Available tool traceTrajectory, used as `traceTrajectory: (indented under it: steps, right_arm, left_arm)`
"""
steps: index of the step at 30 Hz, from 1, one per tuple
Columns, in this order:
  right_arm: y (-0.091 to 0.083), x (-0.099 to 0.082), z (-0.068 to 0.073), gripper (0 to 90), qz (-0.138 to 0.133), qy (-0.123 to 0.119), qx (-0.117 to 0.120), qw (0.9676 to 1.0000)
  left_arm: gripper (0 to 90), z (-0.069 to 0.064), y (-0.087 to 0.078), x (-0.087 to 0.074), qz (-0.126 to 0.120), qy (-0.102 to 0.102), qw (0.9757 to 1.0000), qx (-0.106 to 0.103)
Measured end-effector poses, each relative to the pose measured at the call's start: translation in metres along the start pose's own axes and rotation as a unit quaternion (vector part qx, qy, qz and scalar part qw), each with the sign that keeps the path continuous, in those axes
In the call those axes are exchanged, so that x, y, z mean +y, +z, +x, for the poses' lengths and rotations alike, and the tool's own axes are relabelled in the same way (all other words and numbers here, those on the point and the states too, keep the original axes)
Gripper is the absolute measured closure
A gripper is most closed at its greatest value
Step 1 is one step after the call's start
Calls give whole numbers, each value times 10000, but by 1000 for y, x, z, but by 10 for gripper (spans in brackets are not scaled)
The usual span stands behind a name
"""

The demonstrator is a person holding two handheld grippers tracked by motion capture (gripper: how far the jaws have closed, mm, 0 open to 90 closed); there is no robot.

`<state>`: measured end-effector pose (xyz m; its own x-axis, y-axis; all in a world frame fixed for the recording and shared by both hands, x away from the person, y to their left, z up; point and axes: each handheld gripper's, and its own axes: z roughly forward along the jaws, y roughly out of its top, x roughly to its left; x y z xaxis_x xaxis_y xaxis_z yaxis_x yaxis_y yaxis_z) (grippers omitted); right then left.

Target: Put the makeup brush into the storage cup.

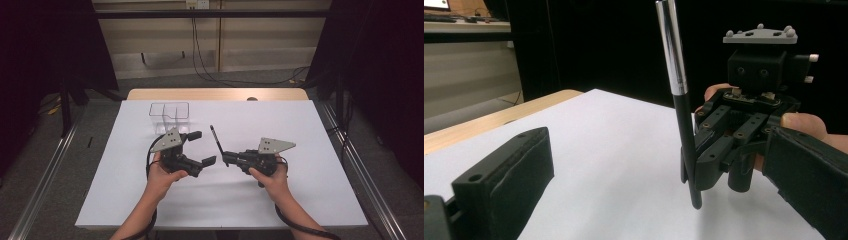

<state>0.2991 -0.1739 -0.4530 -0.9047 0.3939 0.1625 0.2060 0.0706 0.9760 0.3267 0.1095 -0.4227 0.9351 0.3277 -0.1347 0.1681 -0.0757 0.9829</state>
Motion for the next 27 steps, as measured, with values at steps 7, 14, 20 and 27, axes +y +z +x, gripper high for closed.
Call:
traceTrajectory:
  steps: [7, 14, 20, 27]
  right_arm:
    - [0, 0, 0, 842, -16, -2, -5, 10000]
    - [1, -1, 0, 842, 0, -9, 10, 10000]
    - [1, -1, 1, 842, 14, -11, 25, 10000]
    - [1, -1, 1, 842, 1, -17, 6, 10000]
  left_arm:
    - [0, 0, 4, 1, -16, -36, 10000, -31]
    - [0, -1, 10, 3, 14, -67, 10000, -57]
    - [0, 0, 15, 3, 0, -189, 9998, -89]
    - [28, 0, 15, 2, -11, -186, 9998, -96]
